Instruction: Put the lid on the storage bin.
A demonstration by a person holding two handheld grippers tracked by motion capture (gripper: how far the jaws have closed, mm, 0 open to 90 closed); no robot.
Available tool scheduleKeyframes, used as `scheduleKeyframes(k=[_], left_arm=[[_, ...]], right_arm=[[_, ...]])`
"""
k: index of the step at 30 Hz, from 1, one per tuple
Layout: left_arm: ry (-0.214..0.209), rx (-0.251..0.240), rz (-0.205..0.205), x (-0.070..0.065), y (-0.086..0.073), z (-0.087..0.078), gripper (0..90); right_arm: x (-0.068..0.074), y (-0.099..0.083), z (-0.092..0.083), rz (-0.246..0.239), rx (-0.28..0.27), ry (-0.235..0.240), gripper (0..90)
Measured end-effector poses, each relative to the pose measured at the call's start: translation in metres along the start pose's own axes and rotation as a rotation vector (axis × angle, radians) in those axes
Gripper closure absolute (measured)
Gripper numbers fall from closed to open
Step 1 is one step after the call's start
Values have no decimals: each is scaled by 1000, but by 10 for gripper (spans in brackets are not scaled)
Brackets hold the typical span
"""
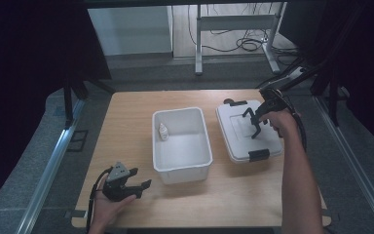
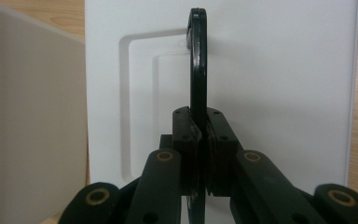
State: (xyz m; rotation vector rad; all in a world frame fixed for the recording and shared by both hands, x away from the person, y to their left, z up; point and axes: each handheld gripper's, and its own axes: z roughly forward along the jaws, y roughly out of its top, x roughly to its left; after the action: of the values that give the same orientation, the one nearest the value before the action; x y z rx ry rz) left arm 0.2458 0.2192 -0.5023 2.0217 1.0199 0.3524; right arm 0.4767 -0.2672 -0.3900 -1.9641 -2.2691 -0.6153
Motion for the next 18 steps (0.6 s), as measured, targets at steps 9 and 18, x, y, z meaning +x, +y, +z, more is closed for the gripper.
scheduleKeyframes(k=[9, 18], left_arm=[[-1, 2, 0, 0, 0, 0, 286], [0, 1, 0, 0, 0, 0, 286]], right_arm=[[7, -2, -16, -12, -19, 4, 853], [13, -4, -31, -3, -30, 17, 853]])
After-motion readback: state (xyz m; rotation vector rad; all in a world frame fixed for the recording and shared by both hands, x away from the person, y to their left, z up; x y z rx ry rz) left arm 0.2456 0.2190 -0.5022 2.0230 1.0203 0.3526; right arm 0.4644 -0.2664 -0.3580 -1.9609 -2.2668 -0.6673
